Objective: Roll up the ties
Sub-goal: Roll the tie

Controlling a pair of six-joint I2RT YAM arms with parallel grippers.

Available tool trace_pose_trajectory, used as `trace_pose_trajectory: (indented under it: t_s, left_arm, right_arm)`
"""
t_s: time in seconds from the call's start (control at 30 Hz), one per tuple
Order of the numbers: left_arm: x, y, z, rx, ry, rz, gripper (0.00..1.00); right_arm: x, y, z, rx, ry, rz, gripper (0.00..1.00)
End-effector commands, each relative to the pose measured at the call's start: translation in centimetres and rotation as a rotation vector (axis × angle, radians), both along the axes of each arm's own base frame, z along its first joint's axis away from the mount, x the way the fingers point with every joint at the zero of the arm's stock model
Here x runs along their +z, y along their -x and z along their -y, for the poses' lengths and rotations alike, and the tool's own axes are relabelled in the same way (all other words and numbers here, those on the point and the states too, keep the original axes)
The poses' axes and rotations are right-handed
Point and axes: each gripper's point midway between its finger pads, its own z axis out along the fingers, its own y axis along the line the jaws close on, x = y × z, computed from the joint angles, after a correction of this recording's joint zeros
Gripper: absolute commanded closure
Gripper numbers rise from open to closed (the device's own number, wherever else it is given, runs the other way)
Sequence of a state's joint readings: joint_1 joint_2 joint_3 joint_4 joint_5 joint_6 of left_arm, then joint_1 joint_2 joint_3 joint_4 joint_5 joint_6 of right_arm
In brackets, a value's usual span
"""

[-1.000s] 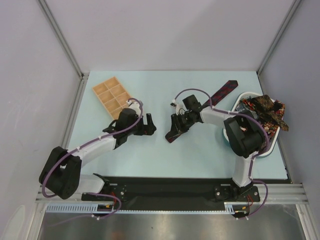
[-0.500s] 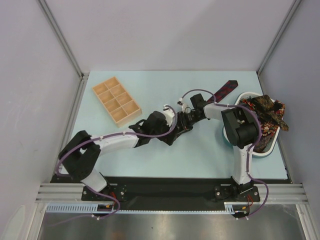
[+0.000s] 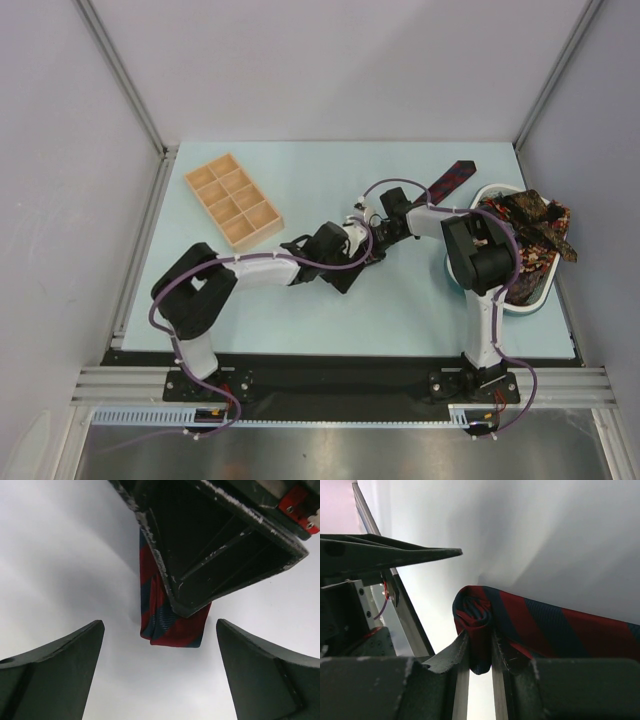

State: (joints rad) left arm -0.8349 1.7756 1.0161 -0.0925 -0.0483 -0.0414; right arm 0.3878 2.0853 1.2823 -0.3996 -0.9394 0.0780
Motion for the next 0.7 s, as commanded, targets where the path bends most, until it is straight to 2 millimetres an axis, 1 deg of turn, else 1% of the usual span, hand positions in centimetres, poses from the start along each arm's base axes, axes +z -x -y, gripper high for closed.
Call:
trace_pose_trajectory:
  t_s: [0.0, 0.07, 0.13, 0.17, 0.23, 0.3, 0.33, 0.37, 0.4, 0.43, 0.47, 0.53, 0.57, 0.63, 0.67]
  left_arm:
    - [-0.1, 0.0, 1.2, -0.068, 0.012, -0.013, 0.01]
    - [-0.6, 1.0, 1.7, -0.104, 0.028, -0.053, 0.05]
    - [-0.9, 1.2, 1.6, -0.130, 0.017, -0.055, 0.07]
    - [-0.8, 1.5, 1.8, -0.144, 0.026, -0.062, 0.10]
    - [-1.0, 1.8, 2.1, -0.167, 0.027, -0.069, 0.12]
    - [-1.1, 1.8, 2.2, -0.171, 0.015, -0.067, 0.21]
    - [-1.5, 1.7, 2.1, -0.172, -0.002, -0.070, 0.26]
    - [-1.9, 2.0, 1.7, -0.168, -0.024, -0.082, 0.36]
    - [-1.8, 1.6, 1.6, -0.158, -0.041, -0.070, 0.39]
    - [-2.0, 1.8, 1.6, -0.159, -0.052, -0.067, 0.42]
    - [-2.0, 1.9, 1.6, -0.160, -0.055, -0.067, 0.48]
    - [-1.9, 2.1, 1.6, -0.162, -0.057, -0.065, 0.53]
    - [-1.7, 2.1, 1.6, -0.163, -0.056, -0.062, 0.54]
    - [-1.8, 2.3, 1.4, -0.162, -0.059, -0.065, 0.55]
    - [-1.8, 2.4, 1.3, -0.160, -0.060, -0.066, 0.57]
  right_arm:
    - [-1.1, -1.0, 0.5, -0.022, 0.055, 0.033, 0.79]
    - [-1.2, -1.1, 0.5, -0.027, 0.057, 0.029, 0.78]
    - [-1.2, -1.1, 0.4, -0.026, 0.053, 0.031, 0.78]
    - [-1.2, -1.1, 0.4, -0.029, 0.053, 0.027, 0.76]
    - [-1.2, -1.2, 0.4, -0.031, 0.055, 0.030, 0.76]
    - [-1.4, -1.1, 0.4, -0.035, 0.060, 0.028, 0.75]
    - [-1.5, -1.2, 0.5, -0.041, 0.069, 0.031, 0.72]
    - [-1.5, -1.3, 0.5, -0.047, 0.071, 0.035, 0.71]
    - [-1.5, -1.3, 0.6, -0.052, 0.074, 0.030, 0.70]
    - [-1.6, -1.4, 0.6, -0.056, 0.081, 0.033, 0.66]
    - [-1.5, -1.5, 0.6, -0.061, 0.088, 0.040, 0.64]
    - [-1.5, -1.7, 0.8, -0.074, 0.105, 0.049, 0.59]
    - [-1.1, -1.7, 0.8, -0.078, 0.106, 0.060, 0.57]
    - [-1.0, -2.1, 1.1, -0.100, 0.124, 0.074, 0.52]
    - [-1.0, -2.2, 1.2, -0.105, 0.127, 0.079, 0.52]
